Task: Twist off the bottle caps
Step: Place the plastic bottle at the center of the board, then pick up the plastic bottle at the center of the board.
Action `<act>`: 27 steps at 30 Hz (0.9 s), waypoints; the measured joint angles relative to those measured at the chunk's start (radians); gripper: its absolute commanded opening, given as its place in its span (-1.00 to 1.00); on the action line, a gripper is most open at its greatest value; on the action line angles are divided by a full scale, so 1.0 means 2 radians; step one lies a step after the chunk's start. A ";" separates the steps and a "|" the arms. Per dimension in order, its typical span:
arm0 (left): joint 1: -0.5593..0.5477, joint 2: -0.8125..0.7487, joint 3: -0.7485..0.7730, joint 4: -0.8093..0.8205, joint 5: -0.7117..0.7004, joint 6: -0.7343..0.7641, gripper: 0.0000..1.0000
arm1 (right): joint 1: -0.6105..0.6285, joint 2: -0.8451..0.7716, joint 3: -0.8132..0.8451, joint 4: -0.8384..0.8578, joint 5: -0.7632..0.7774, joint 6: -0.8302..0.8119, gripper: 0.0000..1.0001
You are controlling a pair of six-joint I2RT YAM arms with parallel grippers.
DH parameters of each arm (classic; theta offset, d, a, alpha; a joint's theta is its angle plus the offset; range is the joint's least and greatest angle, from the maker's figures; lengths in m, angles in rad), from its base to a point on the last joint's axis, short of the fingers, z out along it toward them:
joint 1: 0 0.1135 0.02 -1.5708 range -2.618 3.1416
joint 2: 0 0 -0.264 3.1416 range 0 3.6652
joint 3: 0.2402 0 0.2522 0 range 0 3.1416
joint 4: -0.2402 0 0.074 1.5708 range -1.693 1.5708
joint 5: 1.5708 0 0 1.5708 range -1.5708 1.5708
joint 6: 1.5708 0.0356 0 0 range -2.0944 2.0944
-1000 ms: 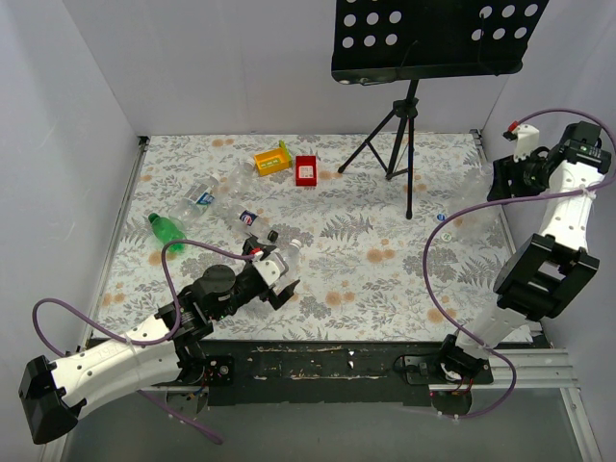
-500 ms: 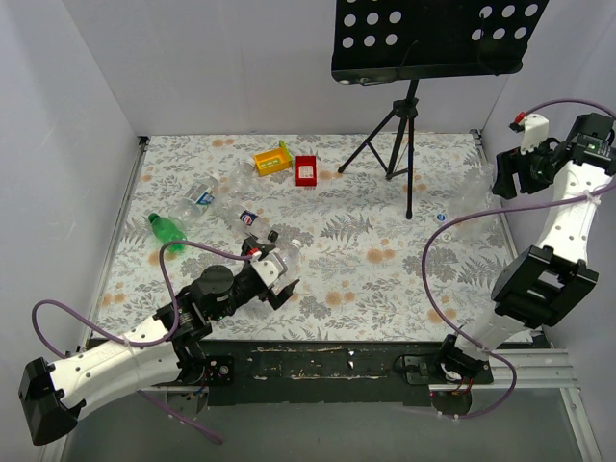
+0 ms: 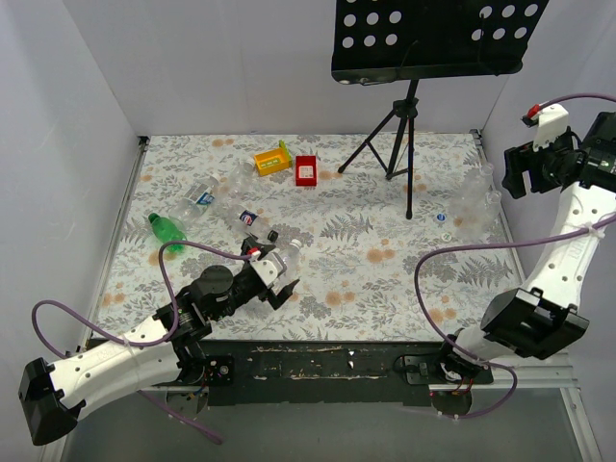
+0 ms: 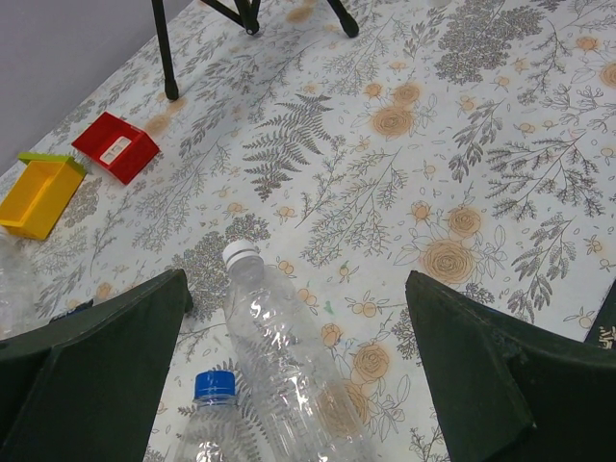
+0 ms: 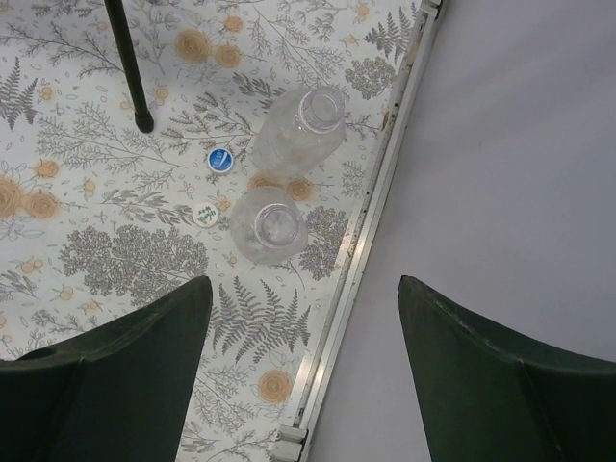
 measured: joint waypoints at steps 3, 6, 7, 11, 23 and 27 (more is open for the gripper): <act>0.000 0.000 0.000 0.000 -0.002 -0.003 0.96 | -0.001 -0.018 0.000 0.000 -0.005 0.002 0.73; 0.000 0.000 0.000 0.000 -0.004 -0.005 0.96 | -0.001 -0.033 0.000 0.000 -0.015 0.003 0.73; 0.000 0.000 0.000 0.000 -0.004 -0.007 0.96 | -0.001 -0.039 0.000 0.000 -0.019 0.003 0.73; 0.000 0.000 0.000 0.000 -0.008 -0.013 0.97 | -0.001 -0.055 0.000 -0.001 -0.039 0.003 0.73; 0.001 -0.006 0.006 0.000 -0.019 -0.047 0.96 | -0.001 -0.094 -0.006 -0.024 -0.140 0.002 0.71; 0.002 0.001 0.023 -0.006 -0.027 -0.068 0.96 | -0.001 -0.106 -0.017 -0.031 -0.185 -0.001 0.72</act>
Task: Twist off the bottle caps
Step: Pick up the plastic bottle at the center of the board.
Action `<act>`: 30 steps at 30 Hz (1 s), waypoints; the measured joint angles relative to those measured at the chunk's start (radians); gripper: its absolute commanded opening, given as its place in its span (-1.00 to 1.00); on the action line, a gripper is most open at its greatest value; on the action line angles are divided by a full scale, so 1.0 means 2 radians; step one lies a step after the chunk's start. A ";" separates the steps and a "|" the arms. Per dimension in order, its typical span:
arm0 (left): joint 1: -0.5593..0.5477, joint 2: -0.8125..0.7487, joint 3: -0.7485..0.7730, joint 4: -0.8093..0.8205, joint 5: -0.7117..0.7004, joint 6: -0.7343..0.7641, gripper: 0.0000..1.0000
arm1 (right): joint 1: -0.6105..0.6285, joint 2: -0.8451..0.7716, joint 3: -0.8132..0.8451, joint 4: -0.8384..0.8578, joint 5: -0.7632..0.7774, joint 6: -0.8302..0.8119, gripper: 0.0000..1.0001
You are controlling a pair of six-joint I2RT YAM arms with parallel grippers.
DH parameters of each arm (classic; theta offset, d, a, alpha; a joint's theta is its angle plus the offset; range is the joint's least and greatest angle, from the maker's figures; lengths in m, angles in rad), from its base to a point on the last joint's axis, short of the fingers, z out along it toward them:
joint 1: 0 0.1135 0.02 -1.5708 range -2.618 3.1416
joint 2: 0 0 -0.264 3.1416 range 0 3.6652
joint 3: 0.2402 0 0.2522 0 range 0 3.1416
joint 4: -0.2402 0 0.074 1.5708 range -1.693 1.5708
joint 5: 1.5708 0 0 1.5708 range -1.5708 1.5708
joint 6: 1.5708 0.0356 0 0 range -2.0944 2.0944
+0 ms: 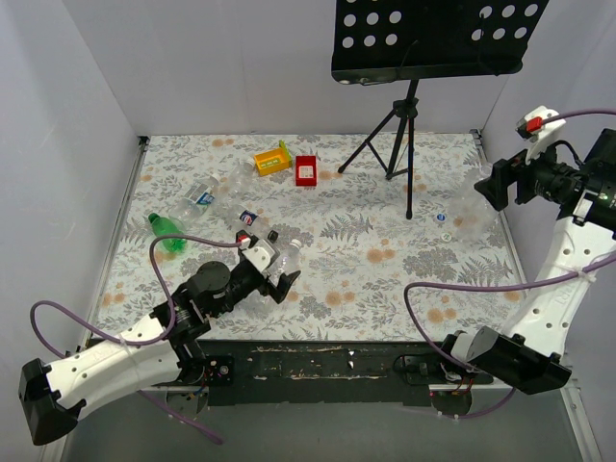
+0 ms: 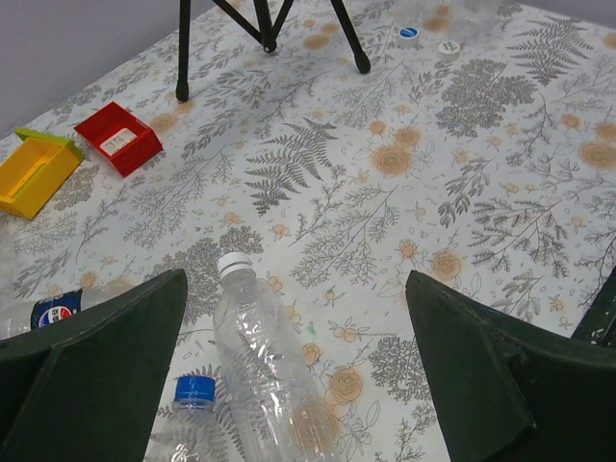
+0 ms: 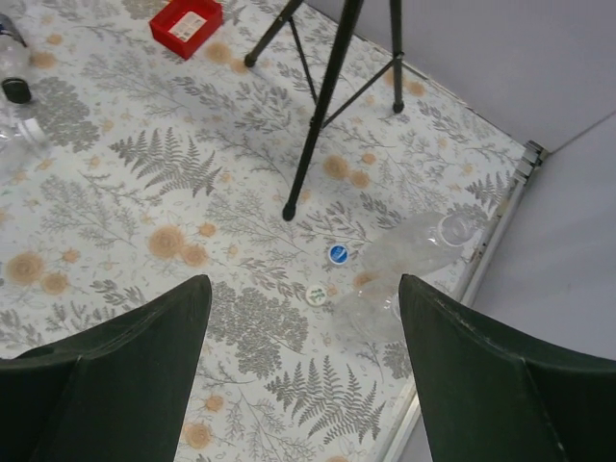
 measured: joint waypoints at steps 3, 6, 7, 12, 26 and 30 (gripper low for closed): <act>0.000 0.006 0.014 -0.005 -0.006 -0.019 0.96 | 0.000 -0.011 -0.018 -0.004 -0.035 -0.006 0.72; 0.000 0.015 0.030 -0.018 -0.015 -0.043 0.96 | 0.000 -0.022 -0.041 -0.010 -0.067 -0.015 0.73; 0.000 0.016 0.032 -0.020 -0.016 -0.046 0.96 | 0.001 -0.026 -0.048 -0.011 -0.077 -0.019 0.73; 0.000 0.020 0.048 -0.043 -0.026 -0.083 0.96 | 0.013 -0.046 -0.087 -0.020 -0.114 -0.036 0.73; 0.004 0.025 0.084 -0.093 -0.043 -0.167 0.96 | 0.167 -0.078 -0.211 0.011 -0.117 -0.032 0.72; 0.004 0.036 0.096 -0.103 -0.044 -0.176 0.96 | 0.211 -0.080 -0.242 0.031 -0.112 -0.022 0.71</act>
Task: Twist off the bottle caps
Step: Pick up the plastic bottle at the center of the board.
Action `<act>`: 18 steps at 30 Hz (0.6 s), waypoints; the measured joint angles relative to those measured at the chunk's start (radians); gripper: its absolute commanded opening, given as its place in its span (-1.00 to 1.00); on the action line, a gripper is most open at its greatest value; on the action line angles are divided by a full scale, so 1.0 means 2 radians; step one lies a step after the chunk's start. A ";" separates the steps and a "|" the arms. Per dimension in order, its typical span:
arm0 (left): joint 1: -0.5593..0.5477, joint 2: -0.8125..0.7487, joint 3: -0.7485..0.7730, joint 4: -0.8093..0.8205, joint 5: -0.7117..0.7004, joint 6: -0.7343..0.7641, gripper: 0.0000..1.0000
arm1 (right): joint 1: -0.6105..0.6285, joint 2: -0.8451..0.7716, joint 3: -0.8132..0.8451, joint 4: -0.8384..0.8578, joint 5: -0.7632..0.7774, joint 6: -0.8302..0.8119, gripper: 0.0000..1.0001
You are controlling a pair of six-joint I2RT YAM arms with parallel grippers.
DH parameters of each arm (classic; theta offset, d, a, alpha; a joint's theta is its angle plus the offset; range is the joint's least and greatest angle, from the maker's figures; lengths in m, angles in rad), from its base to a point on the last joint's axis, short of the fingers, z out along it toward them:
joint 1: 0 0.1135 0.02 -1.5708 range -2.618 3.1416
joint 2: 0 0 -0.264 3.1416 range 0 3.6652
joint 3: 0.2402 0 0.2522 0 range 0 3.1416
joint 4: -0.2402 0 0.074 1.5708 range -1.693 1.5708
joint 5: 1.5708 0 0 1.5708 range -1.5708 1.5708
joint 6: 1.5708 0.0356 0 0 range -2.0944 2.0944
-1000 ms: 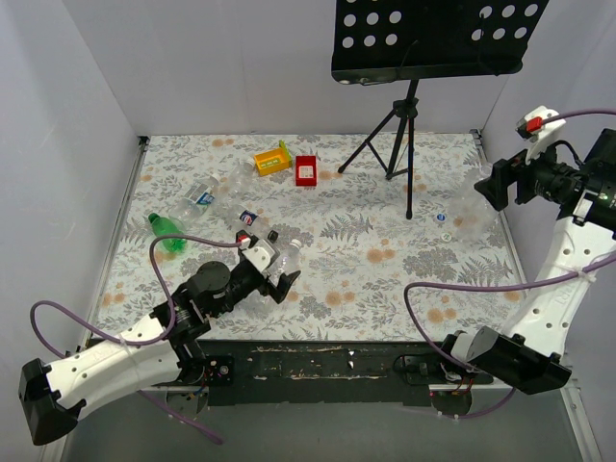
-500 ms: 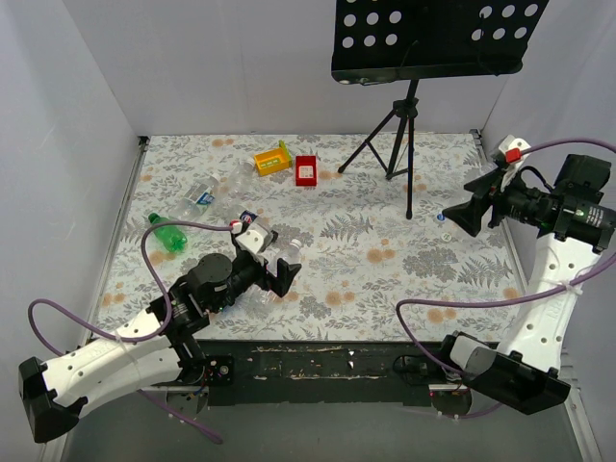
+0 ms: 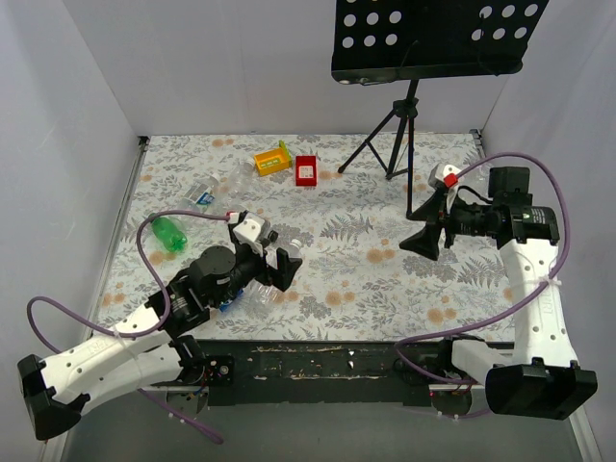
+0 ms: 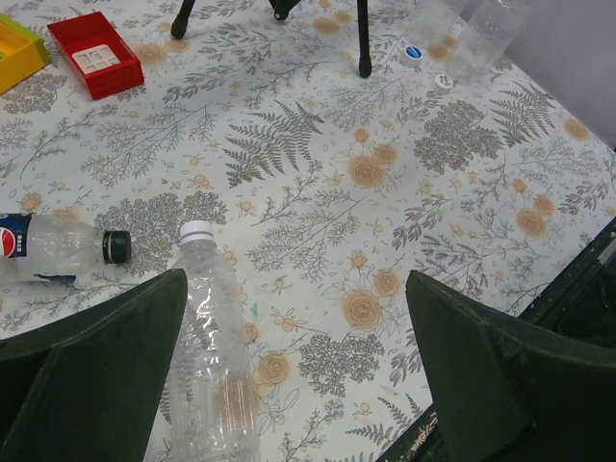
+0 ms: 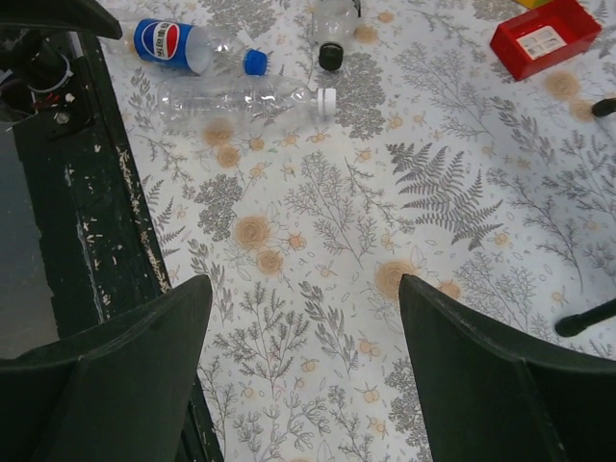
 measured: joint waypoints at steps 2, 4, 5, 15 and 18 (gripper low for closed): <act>0.002 0.008 0.006 -0.005 0.000 -0.003 0.96 | 0.016 0.000 -0.012 0.006 0.004 0.000 0.71; 0.005 0.015 0.011 -0.011 0.000 -0.006 0.96 | 0.031 0.000 -0.021 0.010 0.008 -0.001 0.71; 0.007 0.019 0.013 -0.014 0.000 -0.008 0.96 | 0.039 0.000 -0.026 0.012 0.010 -0.002 0.71; 0.023 0.047 0.030 -0.038 0.003 -0.021 0.96 | 0.075 0.000 -0.095 0.051 0.012 -0.008 0.71; 0.031 0.055 0.036 -0.043 0.007 -0.024 0.96 | 0.076 0.000 -0.119 0.068 0.011 -0.008 0.71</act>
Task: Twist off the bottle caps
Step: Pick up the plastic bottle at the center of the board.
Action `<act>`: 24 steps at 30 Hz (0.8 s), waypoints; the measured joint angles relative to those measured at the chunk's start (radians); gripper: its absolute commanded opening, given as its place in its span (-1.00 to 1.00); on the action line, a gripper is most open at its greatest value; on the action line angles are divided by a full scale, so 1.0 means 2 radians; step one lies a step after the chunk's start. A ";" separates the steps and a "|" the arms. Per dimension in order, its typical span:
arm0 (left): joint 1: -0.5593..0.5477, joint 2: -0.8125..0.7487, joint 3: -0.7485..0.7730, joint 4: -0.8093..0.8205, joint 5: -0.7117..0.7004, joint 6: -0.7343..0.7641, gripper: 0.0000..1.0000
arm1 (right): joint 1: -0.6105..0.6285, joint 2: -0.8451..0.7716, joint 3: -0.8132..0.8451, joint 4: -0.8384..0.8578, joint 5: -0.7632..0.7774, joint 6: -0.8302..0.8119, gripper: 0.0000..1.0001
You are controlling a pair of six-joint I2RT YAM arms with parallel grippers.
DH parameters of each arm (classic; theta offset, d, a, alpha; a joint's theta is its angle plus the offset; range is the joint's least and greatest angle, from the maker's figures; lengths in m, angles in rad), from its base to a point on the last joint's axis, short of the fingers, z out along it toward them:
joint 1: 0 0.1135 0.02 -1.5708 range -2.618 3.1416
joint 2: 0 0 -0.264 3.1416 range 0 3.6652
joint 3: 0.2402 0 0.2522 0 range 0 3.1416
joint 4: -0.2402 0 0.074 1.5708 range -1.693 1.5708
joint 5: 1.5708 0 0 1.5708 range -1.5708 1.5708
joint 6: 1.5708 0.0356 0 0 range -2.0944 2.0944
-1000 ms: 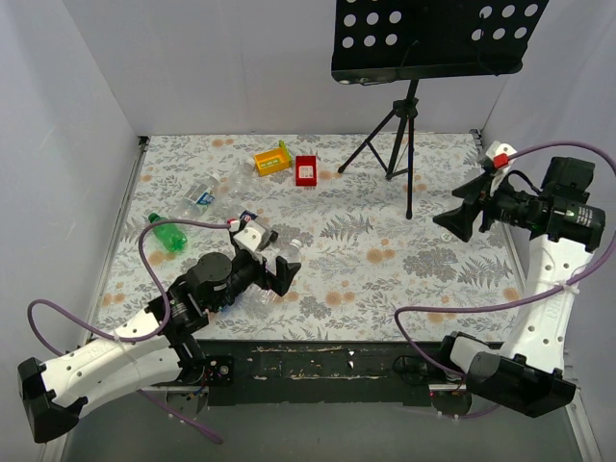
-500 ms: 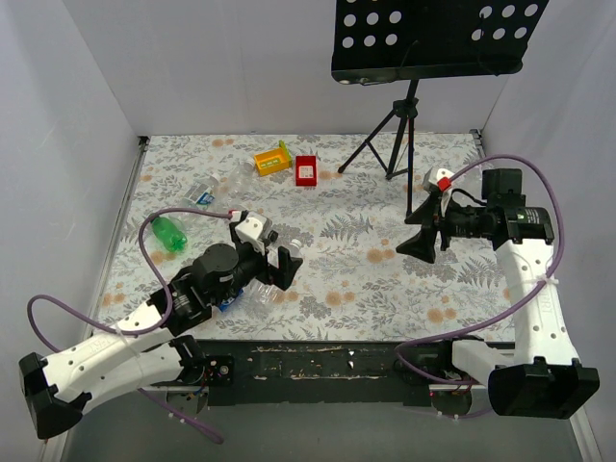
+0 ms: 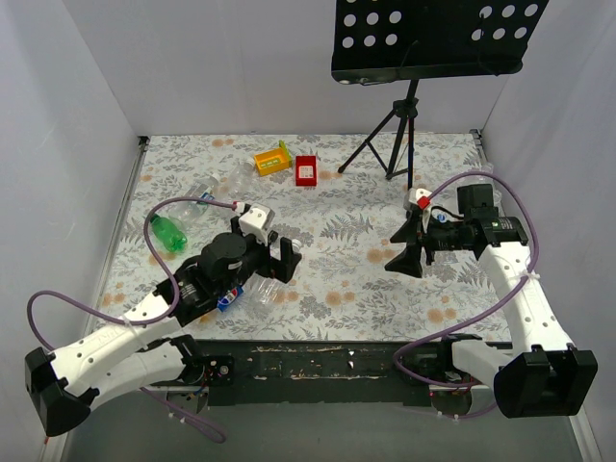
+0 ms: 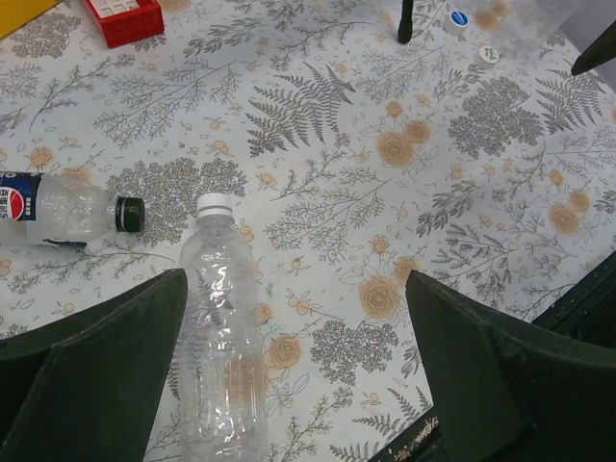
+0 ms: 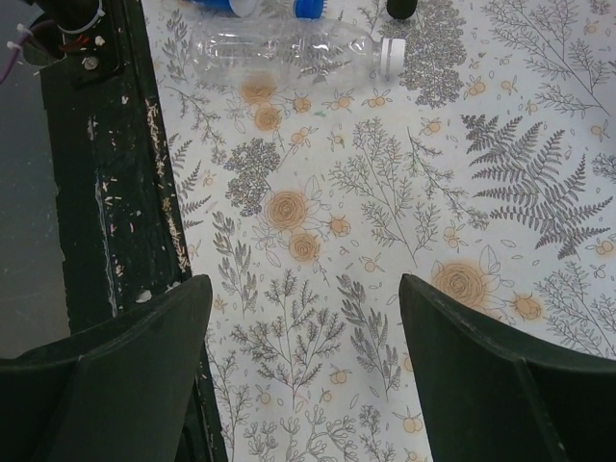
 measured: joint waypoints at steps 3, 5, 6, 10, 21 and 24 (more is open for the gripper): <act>0.013 0.009 0.006 -0.004 0.008 -0.005 0.96 | 0.001 0.002 -0.020 0.019 -0.003 0.000 0.71; 0.026 0.015 0.007 -0.007 0.015 -0.008 0.96 | 0.001 0.002 -0.033 0.032 -0.005 0.000 0.71; 0.032 0.017 0.008 -0.010 0.019 -0.010 0.96 | 0.001 0.003 -0.039 0.037 -0.006 0.000 0.71; 0.063 0.029 0.013 -0.014 0.038 -0.018 0.96 | 0.001 0.003 -0.056 0.059 -0.012 0.002 0.71; 0.140 0.111 0.084 -0.056 0.084 -0.021 0.96 | -0.001 -0.006 -0.096 0.109 -0.022 0.006 0.73; 0.152 0.154 0.113 -0.073 0.088 -0.014 0.96 | -0.006 -0.009 -0.108 0.120 -0.030 0.006 0.73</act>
